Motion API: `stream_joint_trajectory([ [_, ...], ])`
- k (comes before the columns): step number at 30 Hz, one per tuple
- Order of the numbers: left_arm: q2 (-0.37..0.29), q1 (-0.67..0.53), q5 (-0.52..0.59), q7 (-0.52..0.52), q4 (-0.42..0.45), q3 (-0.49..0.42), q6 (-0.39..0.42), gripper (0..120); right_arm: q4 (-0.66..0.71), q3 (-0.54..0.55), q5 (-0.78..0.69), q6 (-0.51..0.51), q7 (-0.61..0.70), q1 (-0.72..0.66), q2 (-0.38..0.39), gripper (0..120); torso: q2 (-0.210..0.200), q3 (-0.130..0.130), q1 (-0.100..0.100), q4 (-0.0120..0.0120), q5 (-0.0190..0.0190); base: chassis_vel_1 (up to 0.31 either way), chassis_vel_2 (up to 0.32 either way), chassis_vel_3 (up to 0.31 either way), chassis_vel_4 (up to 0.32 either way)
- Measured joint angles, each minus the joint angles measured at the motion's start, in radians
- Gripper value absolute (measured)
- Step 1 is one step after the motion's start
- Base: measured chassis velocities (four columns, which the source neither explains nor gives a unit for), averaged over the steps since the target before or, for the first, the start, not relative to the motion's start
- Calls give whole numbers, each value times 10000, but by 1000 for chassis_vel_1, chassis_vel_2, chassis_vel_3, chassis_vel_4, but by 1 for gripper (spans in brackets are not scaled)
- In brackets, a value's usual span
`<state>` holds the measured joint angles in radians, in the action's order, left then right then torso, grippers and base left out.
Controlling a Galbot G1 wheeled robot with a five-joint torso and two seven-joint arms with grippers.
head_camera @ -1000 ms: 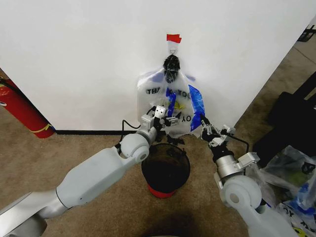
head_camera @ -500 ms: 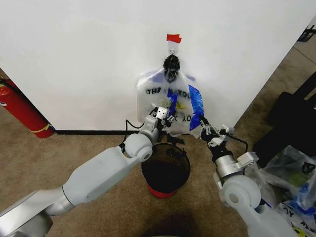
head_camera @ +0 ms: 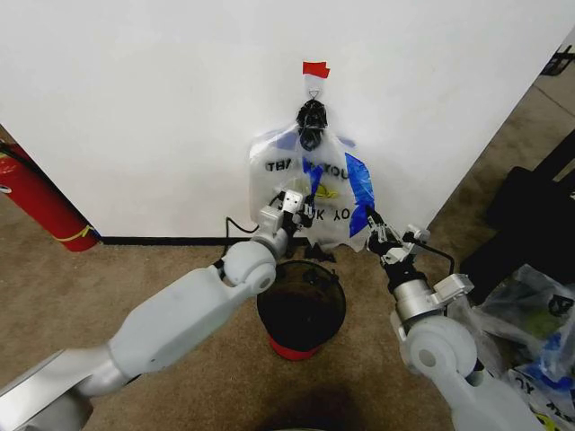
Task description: Pick up the garbage bag from the wall and place it over the trash bin.
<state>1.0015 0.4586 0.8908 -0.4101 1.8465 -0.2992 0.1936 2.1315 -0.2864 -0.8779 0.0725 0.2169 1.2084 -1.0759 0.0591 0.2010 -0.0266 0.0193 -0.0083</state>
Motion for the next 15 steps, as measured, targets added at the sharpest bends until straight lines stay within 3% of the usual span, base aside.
stream_joint_trajectory([
  [3,-373,348,380,-93,669,674,-4,0,57,-60,0,18,0,64,-14,0,1,-1,0,-1,1,0,0,0,0],
  [5,-961,1016,926,-145,1637,1589,-7,0,126,-115,61,56,-63,209,-37,0,1,-2,1,-3,-1,0,0,0,0],
  [9,-1571,2088,1599,-269,2916,2513,69,0,128,-152,234,113,-165,443,-137,0,1,-2,1,0,0,0,0,0,0],
  [15,-1945,3351,1570,-272,3819,3126,110,0,257,-161,265,117,-157,633,-183,0,1,-2,1,-1,-1,0,0,0,0],
])
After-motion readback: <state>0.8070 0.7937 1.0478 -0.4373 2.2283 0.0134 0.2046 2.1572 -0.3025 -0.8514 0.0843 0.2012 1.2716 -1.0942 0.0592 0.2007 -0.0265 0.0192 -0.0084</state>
